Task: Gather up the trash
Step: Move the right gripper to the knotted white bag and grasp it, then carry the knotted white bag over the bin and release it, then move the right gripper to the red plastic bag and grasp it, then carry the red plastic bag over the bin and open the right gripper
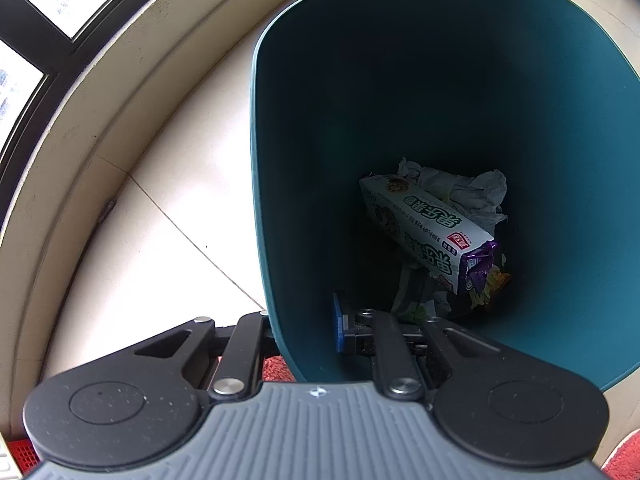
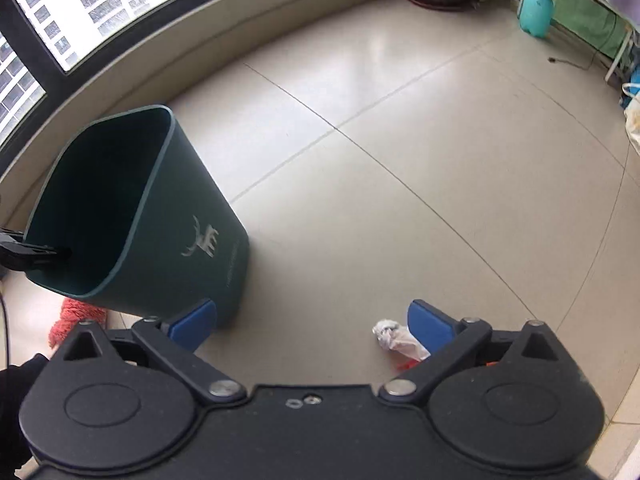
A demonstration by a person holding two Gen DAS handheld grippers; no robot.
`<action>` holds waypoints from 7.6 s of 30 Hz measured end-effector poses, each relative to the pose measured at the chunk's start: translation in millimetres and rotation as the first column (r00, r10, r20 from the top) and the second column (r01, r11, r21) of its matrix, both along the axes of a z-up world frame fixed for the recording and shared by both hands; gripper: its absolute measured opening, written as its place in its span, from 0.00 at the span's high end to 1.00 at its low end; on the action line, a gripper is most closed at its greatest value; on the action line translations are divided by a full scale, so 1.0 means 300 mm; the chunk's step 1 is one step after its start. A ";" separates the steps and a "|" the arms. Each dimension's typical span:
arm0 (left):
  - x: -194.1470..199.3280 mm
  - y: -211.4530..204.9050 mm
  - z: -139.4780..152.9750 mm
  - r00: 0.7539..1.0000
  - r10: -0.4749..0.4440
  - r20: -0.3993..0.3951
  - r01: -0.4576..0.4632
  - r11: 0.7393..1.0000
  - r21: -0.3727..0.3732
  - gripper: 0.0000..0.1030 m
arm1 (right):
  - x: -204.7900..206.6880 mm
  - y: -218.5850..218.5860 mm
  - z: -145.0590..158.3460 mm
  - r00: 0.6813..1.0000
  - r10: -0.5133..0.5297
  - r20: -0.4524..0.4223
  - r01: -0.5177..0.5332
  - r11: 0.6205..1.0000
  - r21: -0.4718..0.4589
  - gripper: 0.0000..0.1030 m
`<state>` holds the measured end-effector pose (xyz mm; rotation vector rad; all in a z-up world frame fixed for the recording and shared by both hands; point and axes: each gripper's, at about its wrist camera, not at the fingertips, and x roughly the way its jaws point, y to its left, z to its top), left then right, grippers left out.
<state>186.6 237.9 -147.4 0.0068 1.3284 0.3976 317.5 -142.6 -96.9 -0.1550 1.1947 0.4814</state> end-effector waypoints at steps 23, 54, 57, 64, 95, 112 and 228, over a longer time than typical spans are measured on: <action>-0.008 -0.020 -0.026 1.000 -0.021 0.000 0.021 0.999 0.024 0.85 | 0.171 -0.015 -0.776 0.981 0.059 -0.182 -0.122 0.925 -0.360 0.04; -0.020 -0.005 -0.010 1.000 -0.011 0.014 0.011 1.000 -0.004 0.85 | -0.031 -0.058 -0.337 0.995 -0.044 -0.090 0.037 0.996 -0.078 0.86; -0.022 0.000 0.000 1.000 -0.005 0.019 0.005 1.000 -0.007 0.85 | -0.051 0.029 -0.166 0.999 -0.005 -0.040 0.005 1.000 -0.016 0.86; -0.028 0.011 0.018 1.000 0.006 0.031 -0.005 1.000 -0.019 0.85 | -0.111 0.245 0.205 0.990 0.123 0.075 -0.133 0.979 0.155 0.86; -0.038 0.019 0.133 0.997 0.010 0.075 -0.005 0.998 -0.068 0.85 | -0.002 0.985 -0.247 0.976 0.185 -0.115 -0.190 0.981 -0.033 0.75; -0.055 -0.019 0.188 0.996 0.000 0.084 0.005 0.998 -0.063 0.85 | -0.039 0.922 -0.145 0.972 0.224 -0.067 -0.225 0.974 -0.013 0.52; -0.084 0.012 0.093 0.997 -0.005 0.074 0.010 0.997 -0.073 0.85 | -0.118 0.959 -0.129 0.877 0.475 -0.071 -0.481 0.871 -0.105 0.44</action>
